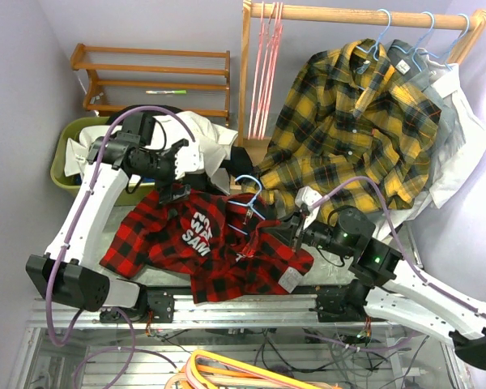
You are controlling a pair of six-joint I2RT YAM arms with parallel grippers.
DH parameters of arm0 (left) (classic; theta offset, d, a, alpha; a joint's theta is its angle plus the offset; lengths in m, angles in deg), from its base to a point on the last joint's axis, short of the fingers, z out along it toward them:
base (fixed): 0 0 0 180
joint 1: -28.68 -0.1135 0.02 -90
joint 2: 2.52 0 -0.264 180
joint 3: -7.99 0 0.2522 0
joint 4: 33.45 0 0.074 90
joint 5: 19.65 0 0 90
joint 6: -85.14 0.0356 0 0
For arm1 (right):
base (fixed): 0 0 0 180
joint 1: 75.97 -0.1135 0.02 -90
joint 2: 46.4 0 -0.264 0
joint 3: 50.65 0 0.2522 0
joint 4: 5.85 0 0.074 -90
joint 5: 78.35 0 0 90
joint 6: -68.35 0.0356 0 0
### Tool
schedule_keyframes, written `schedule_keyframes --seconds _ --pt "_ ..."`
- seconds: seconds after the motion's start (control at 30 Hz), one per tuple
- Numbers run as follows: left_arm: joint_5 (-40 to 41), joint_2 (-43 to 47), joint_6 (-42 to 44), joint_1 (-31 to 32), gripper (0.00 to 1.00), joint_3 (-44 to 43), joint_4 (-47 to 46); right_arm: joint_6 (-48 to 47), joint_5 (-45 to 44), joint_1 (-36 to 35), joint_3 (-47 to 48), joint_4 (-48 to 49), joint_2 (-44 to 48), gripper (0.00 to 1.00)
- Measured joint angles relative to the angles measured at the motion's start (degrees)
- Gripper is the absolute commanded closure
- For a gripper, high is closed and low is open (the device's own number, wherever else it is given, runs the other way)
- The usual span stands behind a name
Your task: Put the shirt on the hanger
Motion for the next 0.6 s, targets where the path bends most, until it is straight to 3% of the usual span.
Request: schedule_keyframes --seconds 0.1,0.17,0.2,0.23,0.27,0.3,0.57,0.6 --pt "0.3 0.0 1.7 -1.9 0.03 0.0 2.2 -0.3 0.7 0.0 0.9 -2.0 0.5 1.00" --pt "1.0 -0.1 2.1 -2.7 0.22 0.2 2.6 -0.5 1.0 0.0 1.9 -3.4 0.1 1.00" --pt "1.6 -0.1 2.1 -3.2 0.36 0.5 2.5 -0.6 1.0 0.0 2.5 -4.2 -0.2 1.00" --pt "2.2 -0.1 2.2 -3.7 0.58 0.9 2.6 -0.7 1.0 0.0 3.3 -5.1 -0.6 1.00" --pt "2.8 -0.2 2.5 -4.5 0.87 1.2 2.8 -0.7 1.0 0.0 4.0 -6.2 -0.8 1.00" --pt "3.3 -0.4 2.8 -5.5 0.92 1.3 3.3 -0.7 1.0 0.0 4.7 -7.1 -0.9 1.00" --pt "3.9 -1.7 4.1 -10.1 0.93 2.7 5.6 0.1 -0.5 0.0 5.5 -10.2 2.2 1.00" --pt "3.8 -1.6 3.6 -10.1 0.80 3.0 5.4 0.2 -1.0 -0.1 5.6 -10.6 2.4 1.00"
